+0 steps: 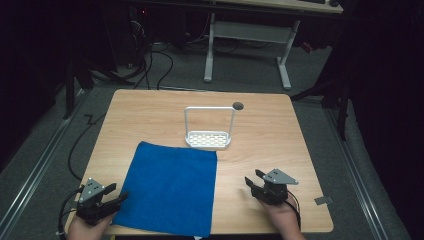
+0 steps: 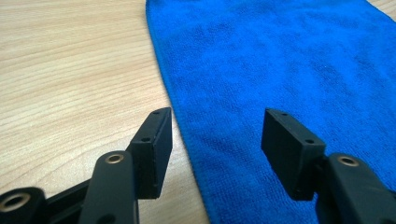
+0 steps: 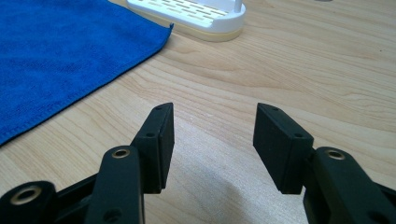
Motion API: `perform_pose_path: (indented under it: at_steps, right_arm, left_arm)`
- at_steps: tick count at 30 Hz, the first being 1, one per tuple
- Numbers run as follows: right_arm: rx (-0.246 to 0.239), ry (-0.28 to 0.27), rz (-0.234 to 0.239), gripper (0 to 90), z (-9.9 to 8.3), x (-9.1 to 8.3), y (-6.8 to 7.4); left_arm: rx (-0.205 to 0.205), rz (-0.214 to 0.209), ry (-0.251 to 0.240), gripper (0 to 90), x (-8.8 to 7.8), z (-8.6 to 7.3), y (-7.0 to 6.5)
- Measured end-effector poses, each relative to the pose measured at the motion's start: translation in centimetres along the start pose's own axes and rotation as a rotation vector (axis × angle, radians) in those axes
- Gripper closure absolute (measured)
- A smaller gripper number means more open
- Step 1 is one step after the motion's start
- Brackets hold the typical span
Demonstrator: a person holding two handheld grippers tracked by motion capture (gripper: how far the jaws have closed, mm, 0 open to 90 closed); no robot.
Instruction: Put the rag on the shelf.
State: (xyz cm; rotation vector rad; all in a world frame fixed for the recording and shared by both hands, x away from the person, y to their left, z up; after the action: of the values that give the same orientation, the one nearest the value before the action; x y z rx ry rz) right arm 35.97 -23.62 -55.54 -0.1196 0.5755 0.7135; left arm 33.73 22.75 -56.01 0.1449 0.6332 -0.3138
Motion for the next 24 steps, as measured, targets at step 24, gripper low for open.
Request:
perform_pose_path:
  at_steps: [24]
  right_arm:
    - [-0.072, -0.036, 0.054, 54.7, 1.6, 0.8, 3.0]
  left_arm:
    - [0.14, -0.11, -0.123, 53.9, 2.9, 7.0, -9.8]
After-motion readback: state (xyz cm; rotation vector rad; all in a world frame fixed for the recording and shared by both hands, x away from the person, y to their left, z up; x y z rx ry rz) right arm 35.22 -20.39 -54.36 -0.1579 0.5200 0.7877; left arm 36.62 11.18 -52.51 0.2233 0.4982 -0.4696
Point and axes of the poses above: each handheld gripper's, and its own axes: x roughly forward along the jaws, z roughly out of its top, y roughly to its left, the point moved 7 cm from there along x, roughly forward along the jaws, and after that the axes turned 13 degrees about z, right-handed, at the moved point
